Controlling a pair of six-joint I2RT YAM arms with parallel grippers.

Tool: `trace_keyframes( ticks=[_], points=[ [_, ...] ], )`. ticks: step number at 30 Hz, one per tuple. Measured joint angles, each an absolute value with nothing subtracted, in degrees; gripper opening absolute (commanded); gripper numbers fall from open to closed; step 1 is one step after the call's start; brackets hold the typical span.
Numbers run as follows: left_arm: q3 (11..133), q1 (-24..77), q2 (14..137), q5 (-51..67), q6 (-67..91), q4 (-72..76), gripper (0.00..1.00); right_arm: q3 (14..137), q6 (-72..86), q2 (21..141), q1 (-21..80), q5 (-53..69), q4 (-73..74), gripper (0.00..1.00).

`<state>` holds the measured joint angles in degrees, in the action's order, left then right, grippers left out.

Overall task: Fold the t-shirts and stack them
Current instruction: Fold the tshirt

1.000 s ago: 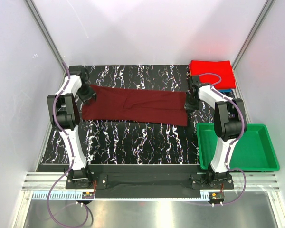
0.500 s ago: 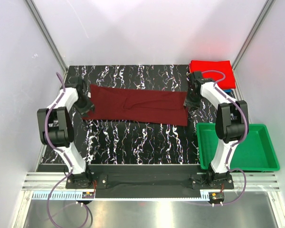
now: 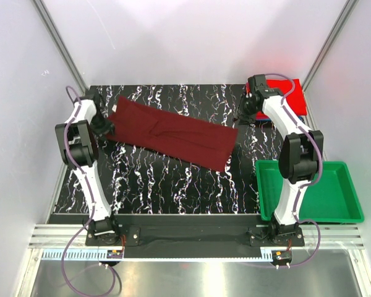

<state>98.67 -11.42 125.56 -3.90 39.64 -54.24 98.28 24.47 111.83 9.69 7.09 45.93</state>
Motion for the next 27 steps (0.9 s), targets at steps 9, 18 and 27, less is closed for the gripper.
trace_keyframes(
  ticks=[9,18,27],
  points=[
    [120.8,-13.2,136.2,-4.5,37.0,-55.2,0.47,108.3,22.8,126.0,10.2,13.0,44.6,0.40],
    [113.9,-5.5,124.9,-4.9,36.8,-53.3,0.48,113.8,20.8,134.7,13.7,12.7,46.7,0.40],
    [114.9,-2.7,125.4,-0.2,36.9,-49.3,0.48,105.7,21.4,131.7,15.1,12.3,44.3,0.39]
  ],
)
